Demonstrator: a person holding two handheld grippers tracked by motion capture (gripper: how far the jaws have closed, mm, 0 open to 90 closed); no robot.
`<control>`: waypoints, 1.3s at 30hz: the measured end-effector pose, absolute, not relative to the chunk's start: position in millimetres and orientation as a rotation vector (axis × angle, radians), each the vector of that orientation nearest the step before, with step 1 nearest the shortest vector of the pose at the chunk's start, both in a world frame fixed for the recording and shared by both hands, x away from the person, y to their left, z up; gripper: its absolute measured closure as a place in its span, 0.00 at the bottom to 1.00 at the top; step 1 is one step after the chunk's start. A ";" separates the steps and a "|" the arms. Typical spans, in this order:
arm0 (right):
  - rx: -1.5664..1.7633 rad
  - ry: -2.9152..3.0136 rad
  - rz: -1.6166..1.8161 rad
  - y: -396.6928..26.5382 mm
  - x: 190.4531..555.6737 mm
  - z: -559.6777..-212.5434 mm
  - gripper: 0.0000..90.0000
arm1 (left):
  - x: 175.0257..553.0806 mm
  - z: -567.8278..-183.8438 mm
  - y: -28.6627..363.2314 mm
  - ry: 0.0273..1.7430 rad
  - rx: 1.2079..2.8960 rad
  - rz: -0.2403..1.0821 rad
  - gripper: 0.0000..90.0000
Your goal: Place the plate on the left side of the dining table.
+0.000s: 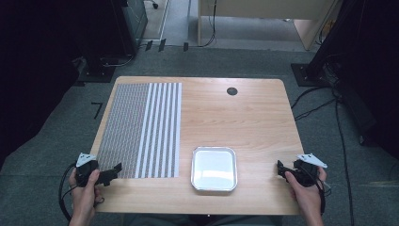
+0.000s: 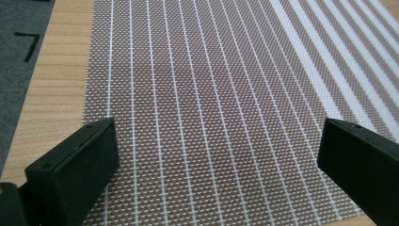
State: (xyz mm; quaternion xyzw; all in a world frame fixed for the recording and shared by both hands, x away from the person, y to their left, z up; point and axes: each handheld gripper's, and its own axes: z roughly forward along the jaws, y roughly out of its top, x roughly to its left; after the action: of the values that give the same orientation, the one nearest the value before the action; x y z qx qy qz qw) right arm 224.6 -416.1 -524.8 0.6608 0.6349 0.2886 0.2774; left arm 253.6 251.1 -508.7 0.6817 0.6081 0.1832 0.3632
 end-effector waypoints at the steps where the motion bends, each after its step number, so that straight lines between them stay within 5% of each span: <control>1: 1.776 1.703 0.776 -416.0 224.2 -524.7 0.17 | 253.9 -508.2 250.6 1.566 1.752 0.473 0.00; 22: 1.722 1.688 0.878 -393.2 217.8 -502.4 0.18 | 248.8 -495.6 234.3 1.494 1.699 0.508 0.00; 39: 1.687 1.726 0.948 -366.7 218.1 -489.8 0.18 | 254.4 -485.7 183.4 1.441 1.758 0.476 0.00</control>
State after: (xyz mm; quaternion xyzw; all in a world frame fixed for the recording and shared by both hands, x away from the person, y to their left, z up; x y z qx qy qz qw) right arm 218.1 -366.7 -489.8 0.6263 0.6407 0.3520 0.2708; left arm 254.4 183.4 -485.7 0.6942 0.5693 0.1882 0.3983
